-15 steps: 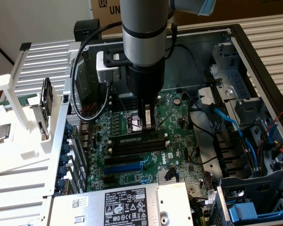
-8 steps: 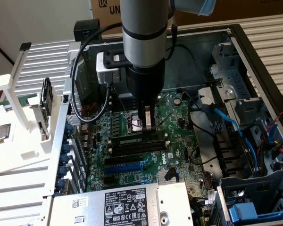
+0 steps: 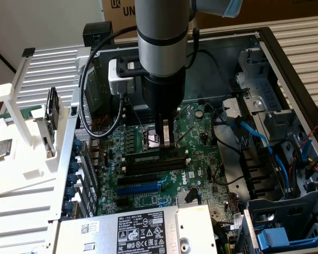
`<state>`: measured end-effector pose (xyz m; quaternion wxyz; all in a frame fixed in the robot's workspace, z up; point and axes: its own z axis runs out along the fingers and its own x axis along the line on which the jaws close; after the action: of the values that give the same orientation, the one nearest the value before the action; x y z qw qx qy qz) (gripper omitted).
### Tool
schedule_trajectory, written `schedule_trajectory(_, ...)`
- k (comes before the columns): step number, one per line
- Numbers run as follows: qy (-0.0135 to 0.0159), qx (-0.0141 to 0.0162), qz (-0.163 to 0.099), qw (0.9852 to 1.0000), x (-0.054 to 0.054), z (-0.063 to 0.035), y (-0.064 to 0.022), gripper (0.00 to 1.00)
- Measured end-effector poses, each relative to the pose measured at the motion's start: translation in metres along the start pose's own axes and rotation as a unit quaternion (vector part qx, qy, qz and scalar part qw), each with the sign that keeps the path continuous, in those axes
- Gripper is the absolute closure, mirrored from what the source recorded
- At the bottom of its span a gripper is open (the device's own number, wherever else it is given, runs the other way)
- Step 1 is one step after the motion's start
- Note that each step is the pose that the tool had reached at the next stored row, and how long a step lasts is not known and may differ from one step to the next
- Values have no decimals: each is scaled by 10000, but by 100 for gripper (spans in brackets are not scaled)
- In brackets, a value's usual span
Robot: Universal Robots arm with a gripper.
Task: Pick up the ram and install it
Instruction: 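Press down the ram until it locks into place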
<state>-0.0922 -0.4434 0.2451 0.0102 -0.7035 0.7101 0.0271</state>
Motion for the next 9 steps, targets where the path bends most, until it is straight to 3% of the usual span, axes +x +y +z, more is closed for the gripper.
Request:
schedule_trajectory(2, 1, 0, 1, 10000, 0, 2, 0, 88)
schedule_trajectory(5, 3, 46, -2, 10000, 0, 4, 2, 88)
schedule_trajectory(9, 3, 47, 0, 10000, 1, 16, 15, 88)
